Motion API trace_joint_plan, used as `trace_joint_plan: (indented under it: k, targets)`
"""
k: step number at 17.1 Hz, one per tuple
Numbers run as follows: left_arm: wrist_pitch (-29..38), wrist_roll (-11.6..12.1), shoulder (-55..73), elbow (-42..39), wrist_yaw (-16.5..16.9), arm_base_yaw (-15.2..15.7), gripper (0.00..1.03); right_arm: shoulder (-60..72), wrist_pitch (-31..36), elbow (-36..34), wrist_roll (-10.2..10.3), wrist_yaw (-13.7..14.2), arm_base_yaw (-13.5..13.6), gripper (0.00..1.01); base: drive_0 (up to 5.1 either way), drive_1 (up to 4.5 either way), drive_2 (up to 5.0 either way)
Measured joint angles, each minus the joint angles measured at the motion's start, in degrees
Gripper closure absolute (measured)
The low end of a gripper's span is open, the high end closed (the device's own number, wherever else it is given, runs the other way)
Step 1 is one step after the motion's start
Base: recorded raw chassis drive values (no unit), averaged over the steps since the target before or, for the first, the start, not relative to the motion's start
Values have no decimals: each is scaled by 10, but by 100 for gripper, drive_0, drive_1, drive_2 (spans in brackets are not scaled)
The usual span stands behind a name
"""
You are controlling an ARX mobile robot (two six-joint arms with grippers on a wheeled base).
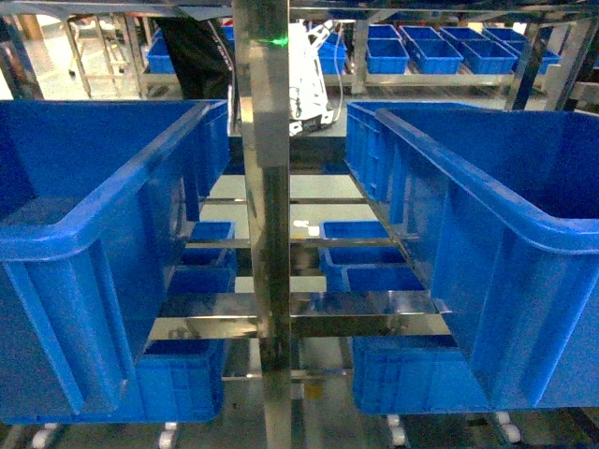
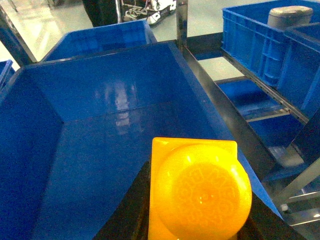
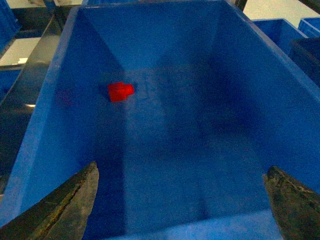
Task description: Sort and place red and yellow blocks in left bins
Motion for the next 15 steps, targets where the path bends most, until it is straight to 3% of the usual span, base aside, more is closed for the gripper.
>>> trace_joint_plan:
  k: [2,10,15]
  targets:
    - [0,0,0,0,1,0,76,-50,-33,-9,10,-3,1,3,0,0,0]
    - [1,0,0,0,2,0,76,-57,-37,-14,10,1,1,3,0,0,0]
    - [-30,19,149,67,32,44,76,-57,-37,-15,10,1,1,3,0,0,0]
